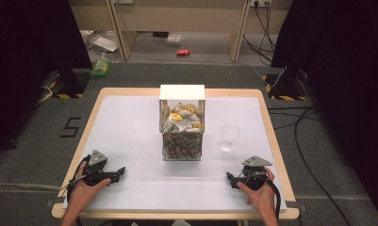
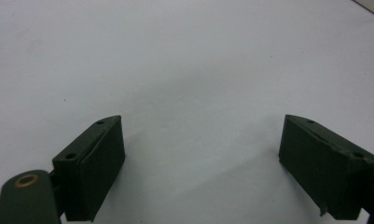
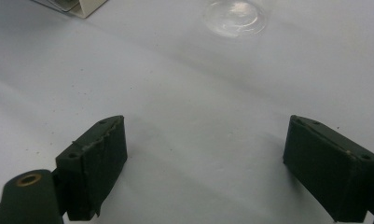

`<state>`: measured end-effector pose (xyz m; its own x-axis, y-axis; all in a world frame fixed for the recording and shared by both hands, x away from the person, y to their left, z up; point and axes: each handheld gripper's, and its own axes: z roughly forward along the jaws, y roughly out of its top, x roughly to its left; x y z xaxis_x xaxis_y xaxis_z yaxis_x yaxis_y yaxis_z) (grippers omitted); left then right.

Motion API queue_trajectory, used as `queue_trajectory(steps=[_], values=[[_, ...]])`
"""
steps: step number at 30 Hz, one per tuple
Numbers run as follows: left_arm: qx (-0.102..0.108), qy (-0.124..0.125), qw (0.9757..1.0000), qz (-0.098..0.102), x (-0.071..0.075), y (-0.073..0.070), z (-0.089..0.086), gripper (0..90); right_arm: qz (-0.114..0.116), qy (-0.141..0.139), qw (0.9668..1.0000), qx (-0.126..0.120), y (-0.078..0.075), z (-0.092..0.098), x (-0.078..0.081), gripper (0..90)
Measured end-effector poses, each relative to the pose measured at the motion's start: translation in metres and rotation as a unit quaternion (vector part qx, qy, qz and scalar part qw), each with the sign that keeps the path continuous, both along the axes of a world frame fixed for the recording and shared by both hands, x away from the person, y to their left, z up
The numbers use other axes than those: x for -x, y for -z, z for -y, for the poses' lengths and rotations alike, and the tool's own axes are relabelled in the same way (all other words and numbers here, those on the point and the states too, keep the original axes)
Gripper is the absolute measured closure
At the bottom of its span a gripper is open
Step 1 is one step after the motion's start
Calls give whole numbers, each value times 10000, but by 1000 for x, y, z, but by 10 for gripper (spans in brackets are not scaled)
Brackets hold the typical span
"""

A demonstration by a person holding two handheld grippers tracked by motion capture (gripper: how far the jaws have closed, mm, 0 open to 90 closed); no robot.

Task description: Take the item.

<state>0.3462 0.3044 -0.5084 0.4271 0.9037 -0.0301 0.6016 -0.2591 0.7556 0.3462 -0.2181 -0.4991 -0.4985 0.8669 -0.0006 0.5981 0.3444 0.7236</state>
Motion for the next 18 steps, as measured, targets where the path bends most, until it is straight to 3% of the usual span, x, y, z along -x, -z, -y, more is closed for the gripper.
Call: queue_trajectory(steps=[10,18], values=[[15,-7,10000,3,0,0,0,134,75,81,9999,0,-3,3,-1,216],[4,-2,10000,0,0,0,0,134,466,159,9987,-118,-16,6,1,253]])
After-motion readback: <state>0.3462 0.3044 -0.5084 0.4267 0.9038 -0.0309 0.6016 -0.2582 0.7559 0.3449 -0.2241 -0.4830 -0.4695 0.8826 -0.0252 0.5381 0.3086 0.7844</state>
